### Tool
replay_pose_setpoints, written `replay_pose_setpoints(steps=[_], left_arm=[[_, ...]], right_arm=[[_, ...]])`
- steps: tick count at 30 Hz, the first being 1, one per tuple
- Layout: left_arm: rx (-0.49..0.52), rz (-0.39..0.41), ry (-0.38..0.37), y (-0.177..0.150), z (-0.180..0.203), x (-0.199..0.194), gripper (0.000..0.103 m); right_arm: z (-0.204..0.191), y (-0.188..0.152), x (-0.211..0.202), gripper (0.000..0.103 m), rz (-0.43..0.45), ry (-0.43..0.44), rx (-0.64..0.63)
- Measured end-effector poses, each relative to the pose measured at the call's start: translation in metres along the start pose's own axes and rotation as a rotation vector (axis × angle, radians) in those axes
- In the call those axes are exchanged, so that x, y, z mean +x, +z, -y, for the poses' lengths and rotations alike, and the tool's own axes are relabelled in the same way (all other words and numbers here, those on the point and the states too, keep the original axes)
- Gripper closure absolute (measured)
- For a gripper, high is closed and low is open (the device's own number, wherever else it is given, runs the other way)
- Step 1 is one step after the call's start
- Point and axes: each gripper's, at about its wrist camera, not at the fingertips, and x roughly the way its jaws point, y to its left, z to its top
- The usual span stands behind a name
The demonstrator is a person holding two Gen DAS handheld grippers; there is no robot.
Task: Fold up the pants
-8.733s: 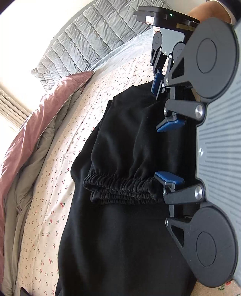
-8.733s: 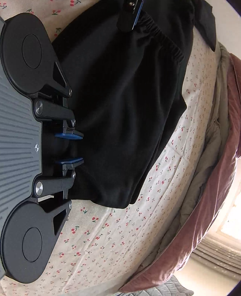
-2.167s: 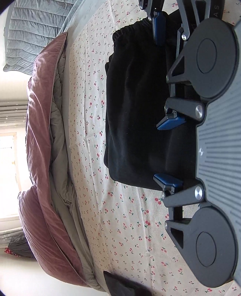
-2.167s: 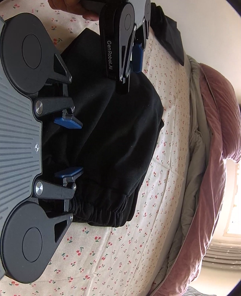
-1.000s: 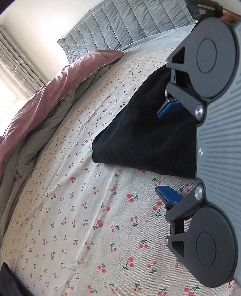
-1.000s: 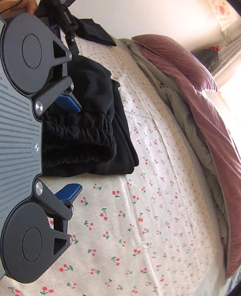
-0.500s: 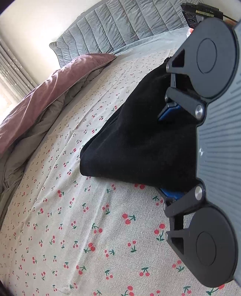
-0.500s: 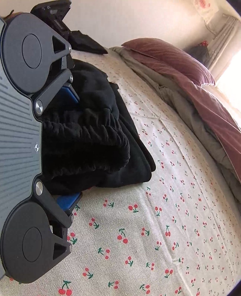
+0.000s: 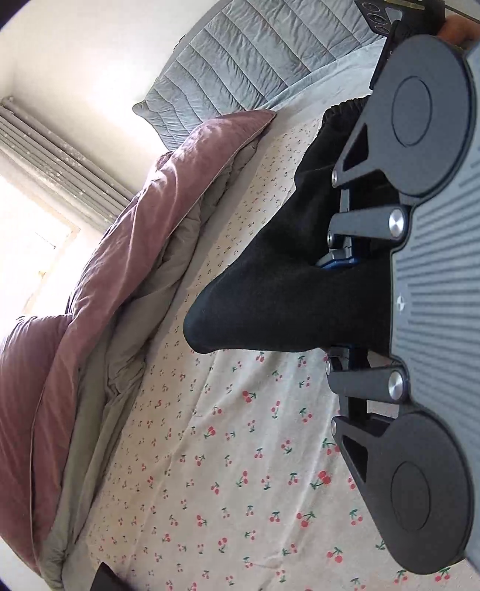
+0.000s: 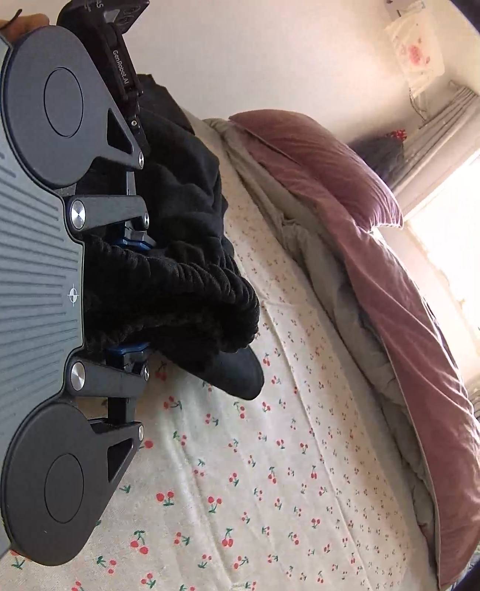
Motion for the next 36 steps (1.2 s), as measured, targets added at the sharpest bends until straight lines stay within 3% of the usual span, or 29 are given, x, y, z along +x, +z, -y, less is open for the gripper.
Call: replay_pose_setpoints(steps=[4, 8, 10, 14, 18, 22, 23, 24, 26, 29, 33, 36], left_arm=[[0.014, 0.035, 0.059, 0.009, -0.016, 0.015, 0.066], [-0.030, -0.088, 0.144, -0.002, -0.040, 0.054, 0.057], [-0.032, -0.079, 0.155, -0.007, -0.045, 0.059, 0.051], [-0.045, -0.081, 0.179, -0.004, -0.038, 0.055, 0.044], [-0.034, -0.072, 0.221, -0.002, -0.032, 0.048, 0.033], [-0.064, -0.026, 0.235, -0.001, -0.022, 0.022, 0.029], [-0.044, -0.004, 0.243, -0.002, -0.016, 0.013, 0.023], [-0.006, 0.021, 0.267, -0.003, -0.007, 0.004, 0.009], [0.077, 0.057, 0.341, -0.008, 0.008, -0.009, 0.000], [0.183, 0.083, 0.438, -0.020, 0.026, -0.025, 0.000], [0.204, 0.107, 0.431, -0.037, 0.034, -0.052, 0.000], [0.233, 0.114, 0.477, -0.049, 0.042, -0.062, 0.000]], right_arm=[[-0.008, 0.009, 0.039, 0.060, -0.027, 0.023, -0.015], [0.001, 0.000, 0.079, 0.058, -0.110, -0.047, -0.025], [0.015, -0.005, 0.082, 0.050, -0.104, -0.009, 0.011], [0.024, -0.002, 0.080, 0.046, -0.122, 0.011, 0.077], [0.016, -0.004, 0.063, 0.034, -0.112, -0.030, 0.085], [0.003, 0.000, 0.033, 0.031, -0.069, -0.092, 0.024], [-0.001, 0.000, 0.024, 0.030, -0.053, -0.110, 0.002], [-0.006, 0.000, 0.016, 0.028, -0.042, -0.125, -0.018], [-0.016, -0.002, 0.000, 0.025, -0.028, -0.159, -0.060], [-0.028, -0.011, -0.017, 0.025, -0.039, -0.175, -0.071], [-0.054, -0.029, -0.044, 0.024, -0.027, -0.157, -0.118], [-0.075, -0.049, -0.070, 0.016, -0.001, -0.152, -0.176]])
